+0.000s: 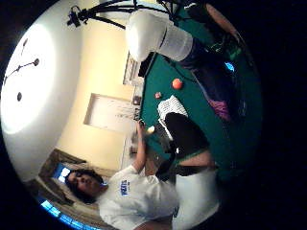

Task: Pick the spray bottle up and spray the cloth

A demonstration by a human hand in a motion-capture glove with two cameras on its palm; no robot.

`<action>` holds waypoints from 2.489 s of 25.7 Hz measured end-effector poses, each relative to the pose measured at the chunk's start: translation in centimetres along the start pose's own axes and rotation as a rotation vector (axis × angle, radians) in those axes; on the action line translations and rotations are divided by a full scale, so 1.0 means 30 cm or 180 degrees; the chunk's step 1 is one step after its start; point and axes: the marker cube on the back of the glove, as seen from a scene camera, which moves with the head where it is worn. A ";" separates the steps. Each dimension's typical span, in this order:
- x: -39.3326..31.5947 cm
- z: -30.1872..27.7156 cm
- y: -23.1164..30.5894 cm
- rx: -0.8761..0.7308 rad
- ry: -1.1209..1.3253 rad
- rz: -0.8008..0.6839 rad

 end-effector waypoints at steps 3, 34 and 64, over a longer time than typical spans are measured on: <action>0.005 0.014 -0.020 0.0006 -0.0075 0.0035; 0.042 0.027 -0.074 0.0681 -0.1005 0.0010; -0.036 0.183 -0.166 0.0370 -0.0753 0.0320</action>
